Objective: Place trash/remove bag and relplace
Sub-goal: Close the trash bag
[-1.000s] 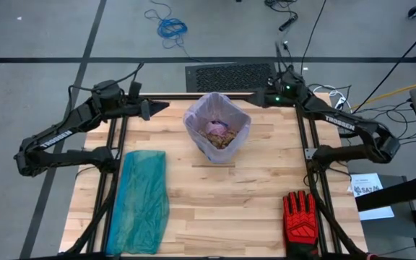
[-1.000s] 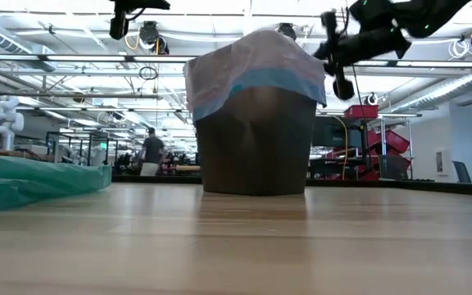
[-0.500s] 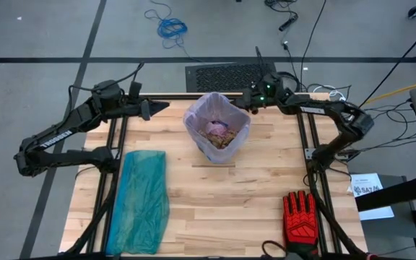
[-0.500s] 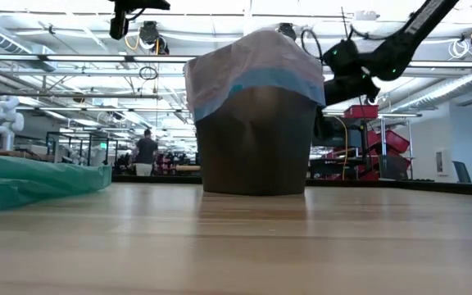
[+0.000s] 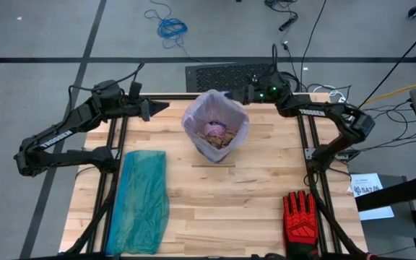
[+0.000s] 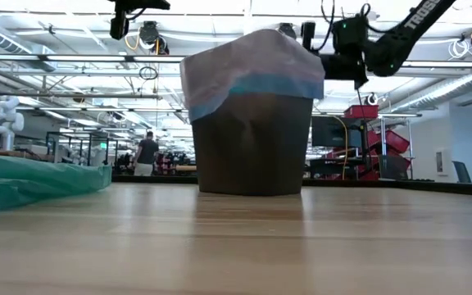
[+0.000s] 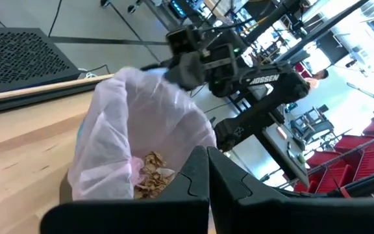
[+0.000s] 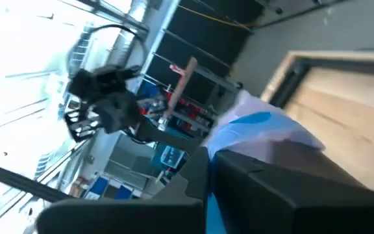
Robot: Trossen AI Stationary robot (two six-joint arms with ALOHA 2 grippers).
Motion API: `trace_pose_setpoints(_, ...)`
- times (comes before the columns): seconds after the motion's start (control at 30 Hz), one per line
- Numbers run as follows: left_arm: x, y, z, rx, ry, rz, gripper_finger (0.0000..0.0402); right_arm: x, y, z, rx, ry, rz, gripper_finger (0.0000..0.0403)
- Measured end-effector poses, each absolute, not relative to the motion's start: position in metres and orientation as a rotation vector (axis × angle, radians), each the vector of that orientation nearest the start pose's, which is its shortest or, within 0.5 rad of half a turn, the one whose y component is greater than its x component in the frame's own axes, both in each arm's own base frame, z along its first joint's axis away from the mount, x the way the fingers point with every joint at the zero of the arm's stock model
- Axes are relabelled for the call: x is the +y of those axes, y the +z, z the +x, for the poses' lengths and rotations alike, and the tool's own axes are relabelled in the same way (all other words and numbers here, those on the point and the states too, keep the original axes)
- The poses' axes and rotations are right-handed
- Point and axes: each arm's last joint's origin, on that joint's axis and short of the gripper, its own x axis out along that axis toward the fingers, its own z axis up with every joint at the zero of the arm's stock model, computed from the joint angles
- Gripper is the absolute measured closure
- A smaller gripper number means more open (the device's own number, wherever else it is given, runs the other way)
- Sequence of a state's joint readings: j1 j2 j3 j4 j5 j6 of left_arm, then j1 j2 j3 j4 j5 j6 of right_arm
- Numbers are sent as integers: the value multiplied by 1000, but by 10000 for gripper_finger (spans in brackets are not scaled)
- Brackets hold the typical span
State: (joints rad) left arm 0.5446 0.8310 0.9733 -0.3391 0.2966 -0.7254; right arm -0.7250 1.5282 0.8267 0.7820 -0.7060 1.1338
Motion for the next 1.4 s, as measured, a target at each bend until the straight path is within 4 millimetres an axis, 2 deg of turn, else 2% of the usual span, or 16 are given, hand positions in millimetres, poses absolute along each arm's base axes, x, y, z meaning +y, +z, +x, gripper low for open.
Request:
trace_pose_setpoints(0.13,81,374,149,83,303,-800,402,-195,293,260,-104,41,938,401)
trace_pose_setpoints(0.23,81,374,149,80,311,-799,402,-190,315,268,-68,38,826,402)
trace_pose_setpoints(0.33,82,374,150,76,328,-798,402,-184,336,279,46,4,705,402)
trace_pose_setpoints(0.43,83,373,151,74,351,-797,402,-171,355,289,207,-50,504,403)
trace_pose_setpoints(0.57,86,371,153,73,396,-796,402,-154,370,298,410,-130,248,403)
trace_pose_setpoints(0.7,90,367,158,79,447,-797,402,-140,381,300,474,-167,85,403)
trace_pose_setpoints(0.83,97,364,162,83,476,-789,402,-130,393,302,481,-181,24,403)
trace_pose_setpoints(1.03,112,375,175,-22,365,-586,395,-119,413,304,426,-139,-58,403)
trace_pose_setpoints(1.2,126,383,185,-111,196,-479,345,-116,421,304,405,-130,-75,403)
trace_pose_setpoints(1.4,140,364,203,-13,120,-484,268,-116,422,304,403,-130,-55,403)
